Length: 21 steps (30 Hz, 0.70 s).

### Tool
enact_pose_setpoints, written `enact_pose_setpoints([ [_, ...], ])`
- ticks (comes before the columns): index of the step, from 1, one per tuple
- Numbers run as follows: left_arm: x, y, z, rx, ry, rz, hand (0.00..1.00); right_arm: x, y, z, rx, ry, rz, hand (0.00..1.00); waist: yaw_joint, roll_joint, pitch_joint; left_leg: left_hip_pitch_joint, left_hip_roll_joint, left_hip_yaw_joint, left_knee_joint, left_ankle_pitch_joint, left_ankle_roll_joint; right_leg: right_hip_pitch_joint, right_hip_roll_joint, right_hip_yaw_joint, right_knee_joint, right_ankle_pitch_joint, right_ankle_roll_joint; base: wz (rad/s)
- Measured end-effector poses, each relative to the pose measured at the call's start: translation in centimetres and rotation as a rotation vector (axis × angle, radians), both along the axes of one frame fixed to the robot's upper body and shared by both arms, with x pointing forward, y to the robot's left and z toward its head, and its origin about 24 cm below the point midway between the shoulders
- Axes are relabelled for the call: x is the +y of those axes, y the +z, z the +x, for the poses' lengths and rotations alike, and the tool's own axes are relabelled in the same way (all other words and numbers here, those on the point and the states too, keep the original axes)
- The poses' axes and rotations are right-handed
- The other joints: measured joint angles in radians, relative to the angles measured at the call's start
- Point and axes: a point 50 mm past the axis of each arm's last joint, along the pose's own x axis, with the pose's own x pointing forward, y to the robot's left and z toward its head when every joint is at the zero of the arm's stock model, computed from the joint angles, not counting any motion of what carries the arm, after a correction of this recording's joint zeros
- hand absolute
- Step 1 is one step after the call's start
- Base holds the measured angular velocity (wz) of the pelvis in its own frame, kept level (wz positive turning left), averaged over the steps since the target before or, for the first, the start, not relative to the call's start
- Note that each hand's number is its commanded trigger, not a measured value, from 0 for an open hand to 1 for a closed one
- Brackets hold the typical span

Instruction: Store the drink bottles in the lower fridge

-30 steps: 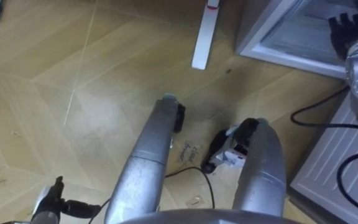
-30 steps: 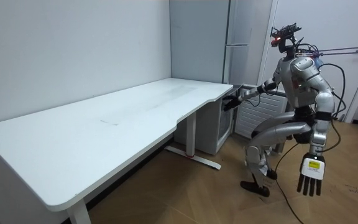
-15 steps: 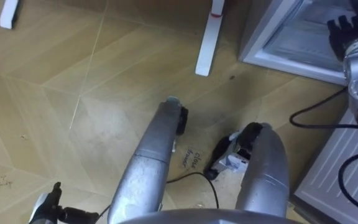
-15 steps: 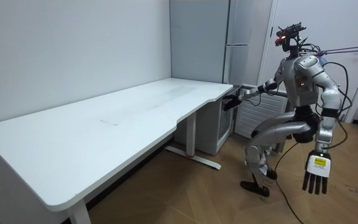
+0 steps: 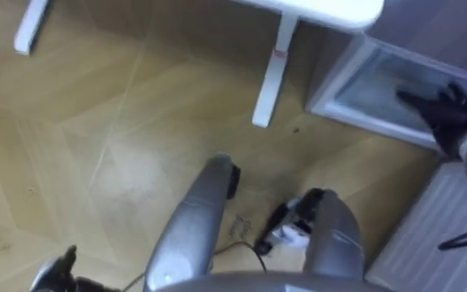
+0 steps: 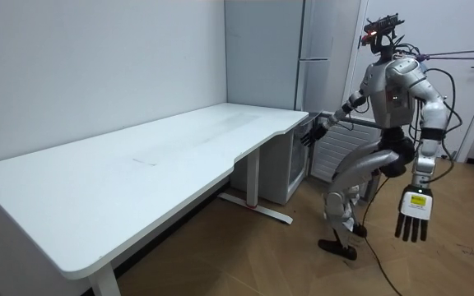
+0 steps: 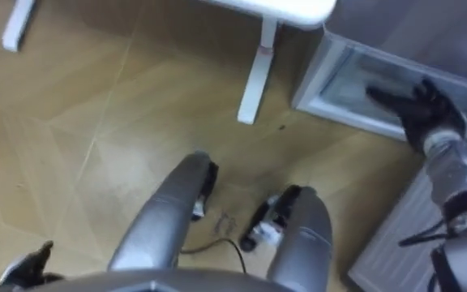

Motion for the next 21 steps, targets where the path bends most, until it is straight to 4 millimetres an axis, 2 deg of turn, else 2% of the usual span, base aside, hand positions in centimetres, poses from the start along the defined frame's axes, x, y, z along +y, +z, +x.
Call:
enact_pose_setpoints([
  [2,-0.1,-0.2,0.3,0.014,-0.014,-0.009,0.0,-0.2,-2.0,-2.9,0.164,0.105,-0.049,0.0,0.001,0.008,-0.0061,0.051,0.003,-0.014,-0.045,0.001,0.002,0.06,0.023,-0.009,-0.065,0.011,0.017,0.04],
  [3,-0.2,-0.3,0.4,0.016,-0.015,-0.011,0.0,-0.2,-2.4,-3.7,0.207,0.129,-0.058,0.0,0.002,0.011,-0.0078,0.062,0.005,-0.016,-0.055,0.001,0.003,0.072,0.028,-0.01,-0.081,0.014,0.019,-0.04],
  [5,-0.7,-0.8,0.9,0.029,-0.008,-0.031,0.0,0.4,-4.3,-6.4,0.341,0.201,-0.058,0.0,0.007,0.025,-0.0133,0.108,0.016,-0.015,-0.104,0.005,0.007,0.124,0.036,-0.026,-0.144,0.034,0.02,-0.06],
  [9,-1.5,-1.1,1.6,0.017,-0.026,-0.059,0.0,3.3,-6.9,-8.7,0.456,0.285,0.01,0.0,-0.018,0.033,-0.0177,0.185,0.014,-0.018,-0.208,0.034,0.01,0.198,0.048,-0.038,-0.247,0.065,0.031,0.05],
  [13,-3.7,-2.0,3.0,0.024,-0.08,-0.091,0.0,6.2,-8.9,-10.9,0.512,0.335,0.103,0.0,-0.043,0.044,-0.0184,0.289,0.015,-0.02,-0.336,0.07,0.015,0.3,0.062,-0.052,-0.374,0.101,0.046,0.09],
  [15,-4.5,-2.3,2.9,0.035,-0.11,-0.098,0.0,6.8,-9.3,-11.5,0.519,0.332,0.124,0.0,-0.055,0.047,-0.0196,0.339,0.017,-0.021,-0.376,0.076,0.016,0.356,0.07,-0.063,-0.427,0.114,0.051,0.06],
  [18,-5.1,-2.6,2.6,0.053,-0.125,-0.103,0.0,7.8,-10.0,-12.9,0.552,0.34,0.143,0.0,-0.08,0.036,-0.0216,0.429,0.016,-0.012,-0.465,0.096,0.022,0.44,0.08,-0.062,-0.515,0.136,0.066,0.03],
  [21,-5.3,-2.9,2.1,0.079,-0.138,-0.093,0.0,7.9,-10.4,-15.1,0.569,0.282,0.182,0.0,-0.094,0.035,-0.026,0.53,0.018,-0.011,-0.559,0.119,0.028,0.543,0.107,-0.063,-0.638,0.177,0.083,-0.03],
])
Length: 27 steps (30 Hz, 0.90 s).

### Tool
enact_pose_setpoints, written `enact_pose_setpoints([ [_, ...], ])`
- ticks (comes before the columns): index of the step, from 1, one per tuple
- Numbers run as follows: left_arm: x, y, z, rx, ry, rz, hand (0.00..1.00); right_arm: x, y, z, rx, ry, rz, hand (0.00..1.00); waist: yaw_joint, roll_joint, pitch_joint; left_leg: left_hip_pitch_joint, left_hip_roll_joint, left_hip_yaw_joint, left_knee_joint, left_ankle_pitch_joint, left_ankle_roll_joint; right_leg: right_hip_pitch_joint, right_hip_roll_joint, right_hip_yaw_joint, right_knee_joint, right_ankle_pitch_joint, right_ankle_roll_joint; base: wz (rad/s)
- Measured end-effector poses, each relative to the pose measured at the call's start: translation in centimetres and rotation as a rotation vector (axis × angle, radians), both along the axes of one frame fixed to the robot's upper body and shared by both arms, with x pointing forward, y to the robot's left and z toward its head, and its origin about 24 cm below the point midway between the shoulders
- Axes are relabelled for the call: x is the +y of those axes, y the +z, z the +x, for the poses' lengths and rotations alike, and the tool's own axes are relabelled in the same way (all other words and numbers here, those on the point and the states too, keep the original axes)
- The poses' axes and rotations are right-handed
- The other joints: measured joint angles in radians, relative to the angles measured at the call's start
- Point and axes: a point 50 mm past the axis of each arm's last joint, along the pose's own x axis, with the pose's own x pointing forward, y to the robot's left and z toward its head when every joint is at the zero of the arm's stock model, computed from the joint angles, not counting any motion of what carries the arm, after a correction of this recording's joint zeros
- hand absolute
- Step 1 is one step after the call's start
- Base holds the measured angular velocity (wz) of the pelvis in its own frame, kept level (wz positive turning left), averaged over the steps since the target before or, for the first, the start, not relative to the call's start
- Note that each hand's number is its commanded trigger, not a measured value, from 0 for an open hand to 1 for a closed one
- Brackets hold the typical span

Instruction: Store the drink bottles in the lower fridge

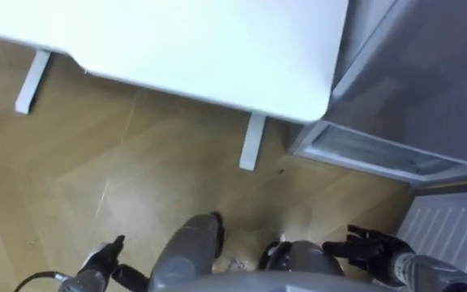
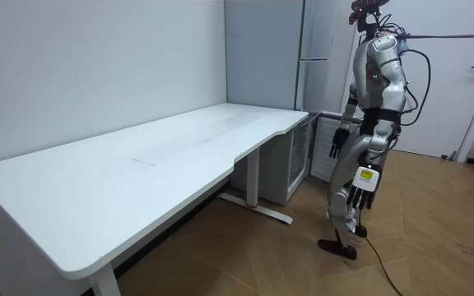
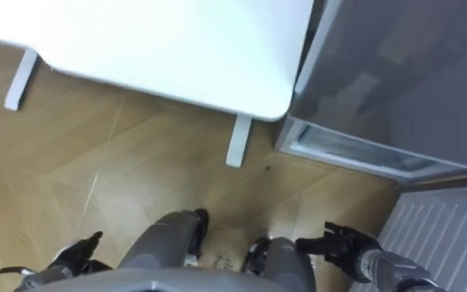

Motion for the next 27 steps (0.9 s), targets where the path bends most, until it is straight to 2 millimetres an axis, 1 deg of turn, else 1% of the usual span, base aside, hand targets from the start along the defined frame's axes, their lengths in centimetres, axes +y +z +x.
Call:
enact_pose_setpoints([
  [2,-0.1,-0.2,-0.8,0.018,0.014,0.013,0.0,0.3,-0.3,-1.4,0.014,-0.068,0.008,0.0,-0.014,-0.005,-0.0047,0.059,-0.001,0.011,-0.047,0.004,0.005,0.062,0.007,-0.001,-0.062,0.015,0.013,-0.02],
  [3,-0.1,-0.2,-0.9,0.019,0.02,0.015,0.0,0.5,-0.4,-1.8,0.019,-0.082,0.011,0.0,-0.019,-0.008,-0.0071,0.072,-0.001,0.014,-0.056,0.004,0.005,0.076,0.01,0.001,-0.076,0.019,0.016,-0.09],
  [5,-0.3,-0.3,-1.0,0.021,0.024,0.031,0.0,1.5,-0.9,-2.8,0.034,-0.131,0.027,0.0,-0.033,-0.021,-0.012,0.132,-0.001,0.021,-0.095,0.005,0.007,0.138,0.02,0.005,-0.13,0.035,0.026,-0.07],
  [6,-0.4,-0.3,-1.1,0.019,0.03,0.032,0.0,1.7,-1.0,-2.9,0.037,-0.141,0.03,0.0,-0.036,-0.023,-0.0122,0.144,-0.001,0.023,-0.101,0.005,0.007,0.151,0.023,0.006,-0.145,0.039,0.029,-0.06],
  [7,-0.6,-0.3,-1.0,0.016,0.034,0.033,0.0,2.2,-1.2,-3.2,0.042,-0.165,0.033,0.0,-0.043,-0.025,-0.0145,0.167,0.0,0.026,-0.114,0.005,0.007,0.182,0.03,0.004,-0.178,0.051,0.032,-0.07],
  [9,-0.9,-0.4,-0.9,0.009,0.043,0.029,0.0,2.7,-1.3,-3.4,0.046,-0.192,0.035,0.0,-0.056,-0.026,-0.0143,0.196,0.001,0.03,-0.129,0.005,0.007,0.226,0.036,0.003,-0.22,0.068,0.036,-0.05],
  [10,-1.1,-0.5,-0.8,0.003,0.06,0.021,0.0,2.8,-1.4,-3.5,0.05,-0.202,0.034,0.0,-0.068,-0.023,-0.0131,0.216,0.001,0.033,-0.143,0.006,0.008,0.248,0.041,0.004,-0.248,0.079,0.039,-0.08],
  [13,-1.5,-0.6,-0.5,-0.002,0.054,0.013,0.0,3.1,-1.5,-4.0,0.061,-0.223,0.025,0.0,-0.073,-0.017,-0.0114,0.258,0.004,0.052,-0.168,0.006,0.009,0.289,0.048,0.016,-0.296,0.1,0.044,-0.17],
  [14,-1.5,-0.5,-0.4,-0.004,0.05,0.017,0.0,3.1,-1.6,-4.1,0.063,-0.235,0.026,0.0,-0.074,-0.013,-0.0093,0.272,0.005,0.055,-0.176,0.006,0.01,0.296,0.048,0.025,-0.3,0.102,0.044,-0.2],
  [15,-1.4,-0.5,-0.4,-0.006,0.057,0.017,0.0,3.2,-1.6,-4.2,0.064,-0.24,0.027,0.0,-0.074,-0.012,-0.0096,0.279,0.005,0.056,-0.183,0.007,0.011,0.299,0.048,0.028,-0.3,0.103,0.045,-0.13],
  [16,-1.3,-0.5,-0.4,-0.009,0.074,0.018,0.0,3.2,-1.6,-4.3,0.064,-0.251,0.029,0.0,-0.079,-0.01,-0.0077,0.293,0.005,0.058,-0.191,0.008,0.012,0.309,0.048,0.032,-0.303,0.103,0.045,-0.15],
  [17,-1.2,-0.5,-0.4,-0.009,0.091,0.018,0.0,3.3,-1.6,-4.4,0.066,-0.262,0.032,0.0,-0.082,-0.009,-0.0075,0.307,0.007,0.07,-0.202,0.01,0.015,0.315,0.049,0.044,-0.306,0.104,0.045,-0.18],
  [19,-1.3,-0.6,-0.7,-0.001,0.114,0.016,0.0,3.3,-1.6,-4.5,0.069,-0.263,0.034,0.0,-0.085,-0.006,-0.0082,0.323,0.012,0.082,-0.215,0.011,0.017,0.323,0.054,0.058,-0.315,0.111,0.044,-0.23],
  [21,-1.4,-0.7,-1.1,0.011,0.132,0.018,0.0,3.4,-1.7,-4.5,0.072,-0.276,0.038,0.0,-0.092,-0.003,-0.0089,0.332,0.014,0.084,-0.218,0.011,0.017,0.327,0.057,0.063,-0.315,0.111,0.043,-0.13],
  [24,-1.5,-0.8,-1.4,0.011,0.169,0.02,0.0,3.4,-1.7,-4.8,0.08,-0.301,0.041,0.0,-0.091,-0.002,-0.0095,0.345,0.021,0.097,-0.219,0.011,0.017,0.332,0.062,0.083,-0.314,0.114,0.039,-0.13],
  [27,-1.3,-0.9,-1.8,0.029,0.209,0.022,0.0,3.5,-1.7,-5.0,0.09,-0.323,0.049,0.0,-0.09,0.0,-0.0088,0.355,0.03,0.106,-0.218,0.011,0.017,0.339,0.068,0.087,-0.314,0.119,0.033,-0.11],
])
